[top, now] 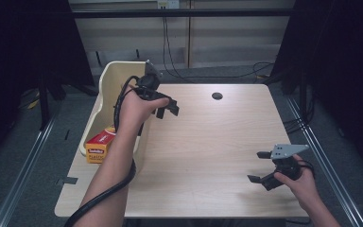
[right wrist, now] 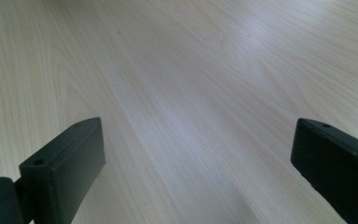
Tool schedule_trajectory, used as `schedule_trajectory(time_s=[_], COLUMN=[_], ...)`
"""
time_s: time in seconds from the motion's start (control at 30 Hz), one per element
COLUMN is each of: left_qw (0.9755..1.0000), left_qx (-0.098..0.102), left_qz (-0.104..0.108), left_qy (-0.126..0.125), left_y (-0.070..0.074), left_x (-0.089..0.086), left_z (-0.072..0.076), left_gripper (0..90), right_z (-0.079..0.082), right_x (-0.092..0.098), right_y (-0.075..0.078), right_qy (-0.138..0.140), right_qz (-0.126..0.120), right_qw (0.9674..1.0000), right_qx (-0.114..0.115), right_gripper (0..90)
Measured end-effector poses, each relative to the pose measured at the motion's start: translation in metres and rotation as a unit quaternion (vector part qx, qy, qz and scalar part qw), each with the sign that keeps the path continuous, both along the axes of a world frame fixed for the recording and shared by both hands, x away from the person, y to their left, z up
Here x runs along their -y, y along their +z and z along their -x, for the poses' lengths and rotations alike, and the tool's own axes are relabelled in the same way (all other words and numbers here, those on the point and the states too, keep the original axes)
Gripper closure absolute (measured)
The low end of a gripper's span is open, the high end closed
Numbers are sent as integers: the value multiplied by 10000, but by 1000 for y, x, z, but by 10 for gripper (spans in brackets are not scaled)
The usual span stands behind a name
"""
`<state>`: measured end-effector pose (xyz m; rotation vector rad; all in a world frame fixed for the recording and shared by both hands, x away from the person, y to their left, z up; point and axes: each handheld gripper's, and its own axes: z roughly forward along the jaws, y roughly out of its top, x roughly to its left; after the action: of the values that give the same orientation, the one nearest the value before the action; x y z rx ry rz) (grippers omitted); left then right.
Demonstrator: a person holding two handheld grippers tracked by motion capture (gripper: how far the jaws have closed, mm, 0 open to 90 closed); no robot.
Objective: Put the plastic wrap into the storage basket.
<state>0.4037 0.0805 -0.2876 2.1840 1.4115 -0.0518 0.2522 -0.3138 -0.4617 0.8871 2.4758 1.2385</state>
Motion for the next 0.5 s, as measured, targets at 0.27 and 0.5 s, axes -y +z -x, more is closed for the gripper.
schedule_trajectory(time_s=[0.27, 0.5], left_qw=[9992, 9983], left_qx=[62, 110], left_qz=[-33, 46], left_qy=[-387, -573], left_y=[-10, -21], left_x=[23, 37], left_z=[6, 9], left_gripper=[146, 137], right_z=[0, 0], right_x=[-1, -2], right_y=[-1, -2], right_qy=[14, 27], right_qz=[14, 49], right_qw=[10000, 10000], right_qx=[-20, -10], right_gripper=[27, 27])
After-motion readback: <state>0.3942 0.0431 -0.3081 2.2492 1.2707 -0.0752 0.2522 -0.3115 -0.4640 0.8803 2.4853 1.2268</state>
